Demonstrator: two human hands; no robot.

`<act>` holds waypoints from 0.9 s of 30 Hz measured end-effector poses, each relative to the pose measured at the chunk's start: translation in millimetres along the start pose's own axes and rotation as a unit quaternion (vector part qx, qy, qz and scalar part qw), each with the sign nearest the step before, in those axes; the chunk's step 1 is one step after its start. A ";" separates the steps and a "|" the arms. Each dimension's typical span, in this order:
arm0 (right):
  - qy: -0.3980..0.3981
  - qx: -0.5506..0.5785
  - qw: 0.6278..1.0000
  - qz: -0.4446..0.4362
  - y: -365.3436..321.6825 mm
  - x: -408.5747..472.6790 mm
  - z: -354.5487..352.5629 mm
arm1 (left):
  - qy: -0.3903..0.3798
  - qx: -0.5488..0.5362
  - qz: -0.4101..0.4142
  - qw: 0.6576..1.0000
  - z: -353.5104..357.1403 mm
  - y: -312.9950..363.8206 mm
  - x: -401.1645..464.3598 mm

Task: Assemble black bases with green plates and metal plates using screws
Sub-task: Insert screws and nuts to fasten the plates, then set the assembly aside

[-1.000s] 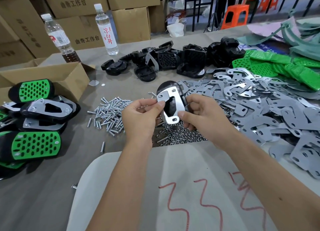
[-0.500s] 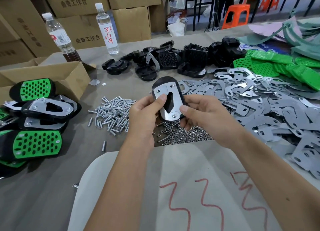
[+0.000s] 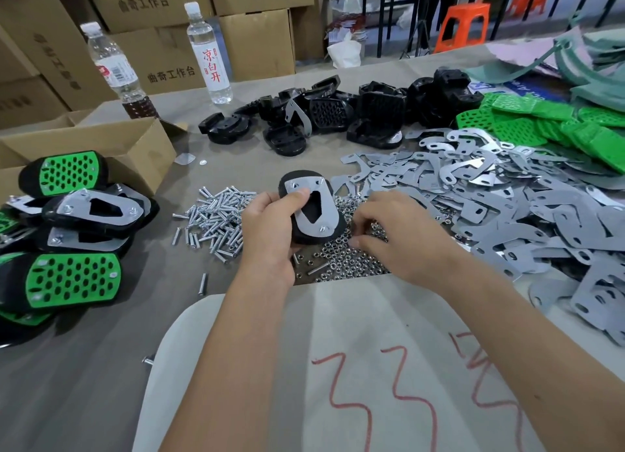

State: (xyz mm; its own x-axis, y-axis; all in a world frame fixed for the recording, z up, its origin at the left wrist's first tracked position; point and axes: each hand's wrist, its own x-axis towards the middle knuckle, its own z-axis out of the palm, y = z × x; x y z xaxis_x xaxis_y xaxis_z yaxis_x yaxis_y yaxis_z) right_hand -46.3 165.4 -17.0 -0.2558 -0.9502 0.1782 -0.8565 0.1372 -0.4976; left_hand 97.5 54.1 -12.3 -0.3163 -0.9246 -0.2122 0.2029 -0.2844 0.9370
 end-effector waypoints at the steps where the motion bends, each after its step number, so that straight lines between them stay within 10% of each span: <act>1: -0.003 -0.010 1.000 0.009 -0.2 0.7 -0.5 | -0.002 0.004 -0.001 1.000 0.7 -0.8 -0.6; 8: 0.017 -0.015 1.000 0.007 -5.9 2.1 4.1 | 0.008 0.013 -0.001 1.000 2.8 -4.0 -1.4; 15: 0.212 0.289 0.933 0.025 -4.1 2.5 1.0 | -0.035 0.061 0.020 0.997 7.0 -5.3 -6.5; 27: 0.229 0.325 0.917 0.034 -3.4 2.4 -0.3 | -0.060 0.103 0.041 0.992 11.8 -8.4 -12.2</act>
State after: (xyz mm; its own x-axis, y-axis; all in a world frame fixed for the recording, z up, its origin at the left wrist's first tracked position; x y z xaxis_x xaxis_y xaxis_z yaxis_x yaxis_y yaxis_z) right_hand -44.1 162.6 -14.6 -0.5879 -0.7076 0.3920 -0.4217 -0.1455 -0.8950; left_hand 88.7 70.7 -14.3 -0.4171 -0.9021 -0.1107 0.0420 -0.1408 0.9891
